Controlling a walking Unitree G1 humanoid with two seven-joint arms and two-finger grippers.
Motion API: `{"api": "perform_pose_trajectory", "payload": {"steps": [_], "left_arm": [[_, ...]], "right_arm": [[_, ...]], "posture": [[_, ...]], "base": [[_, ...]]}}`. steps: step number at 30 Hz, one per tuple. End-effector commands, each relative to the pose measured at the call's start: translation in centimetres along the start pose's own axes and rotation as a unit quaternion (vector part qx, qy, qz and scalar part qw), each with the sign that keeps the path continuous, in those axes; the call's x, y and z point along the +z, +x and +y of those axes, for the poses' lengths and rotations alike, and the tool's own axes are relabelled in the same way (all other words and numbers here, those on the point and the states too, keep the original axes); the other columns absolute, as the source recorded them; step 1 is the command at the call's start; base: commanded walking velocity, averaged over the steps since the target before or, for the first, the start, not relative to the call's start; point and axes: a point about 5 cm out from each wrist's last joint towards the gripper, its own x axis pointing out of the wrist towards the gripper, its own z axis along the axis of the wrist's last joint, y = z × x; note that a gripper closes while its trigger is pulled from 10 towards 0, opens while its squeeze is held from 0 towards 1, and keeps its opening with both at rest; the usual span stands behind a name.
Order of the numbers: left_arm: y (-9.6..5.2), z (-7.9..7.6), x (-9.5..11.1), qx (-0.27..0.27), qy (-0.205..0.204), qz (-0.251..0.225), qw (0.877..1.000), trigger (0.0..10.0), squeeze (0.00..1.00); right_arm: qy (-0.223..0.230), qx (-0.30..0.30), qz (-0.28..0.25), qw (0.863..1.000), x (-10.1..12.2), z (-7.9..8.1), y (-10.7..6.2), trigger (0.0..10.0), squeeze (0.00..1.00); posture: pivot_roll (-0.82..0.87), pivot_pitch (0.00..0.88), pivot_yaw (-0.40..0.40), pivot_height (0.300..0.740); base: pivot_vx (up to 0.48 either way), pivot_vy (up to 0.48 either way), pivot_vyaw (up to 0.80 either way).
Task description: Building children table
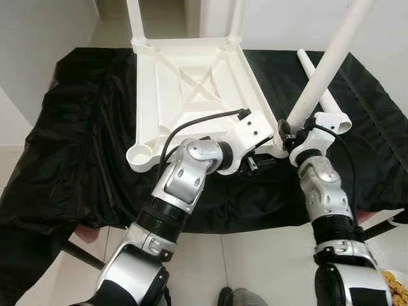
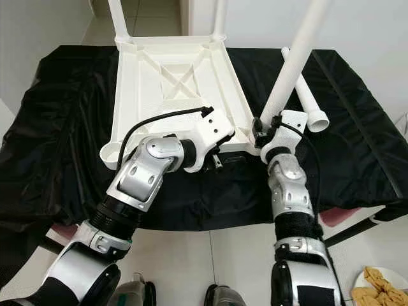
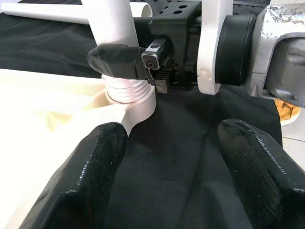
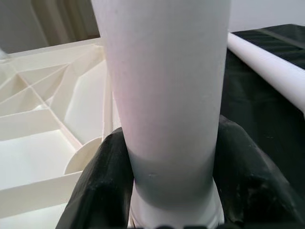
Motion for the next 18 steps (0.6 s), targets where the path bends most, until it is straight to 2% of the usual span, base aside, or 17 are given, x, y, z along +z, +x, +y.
{"api": "perform_pose_trajectory", "payload": {"steps": [1,5,7,13,18], "left_arm": [[0.1,0.4,0.1,0.071,0.0,-0.004,0.997,10.0,0.0],[0.0,0.5,0.1,0.075,0.001,-0.004,0.997,10.0,0.0],[0.0,0.5,0.1,0.076,0.0,-0.004,0.997,10.0,0.0],[0.0,0.6,0.1,0.079,-0.001,-0.004,0.997,10.0,0.0],[-0.1,0.7,0.1,0.08,0.0,-0.004,0.997,10.0,0.0]], "right_arm": [[0.011,-0.04,-0.022,0.999,1.0,-0.4,-0.1,10.0,0.0],[-0.013,-0.095,-0.031,0.995,1.4,0.8,-0.7,10.0,0.0],[-0.003,-0.116,-0.033,0.993,1.4,1.1,-1.0,10.0,0.0],[0.001,-0.099,-0.048,0.994,2.2,2.1,-0.9,10.0,0.0],[-0.004,-0.118,-0.045,0.992,2.5,1.4,-0.8,10.0,0.0]], "posture": [[0.03,0.044,-0.013,0.74],[0.03,0.047,-0.013,0.74],[0.03,0.047,-0.013,0.74],[0.03,0.047,-0.017,0.74],[0.03,0.047,-0.017,0.74]], "base": [[0.0,0.0,0.0],[0.0,0.0,0.0],[0.0,0.0,0.0],[0.0,0.0,0.0],[0.0,0.0,0.0]]}}
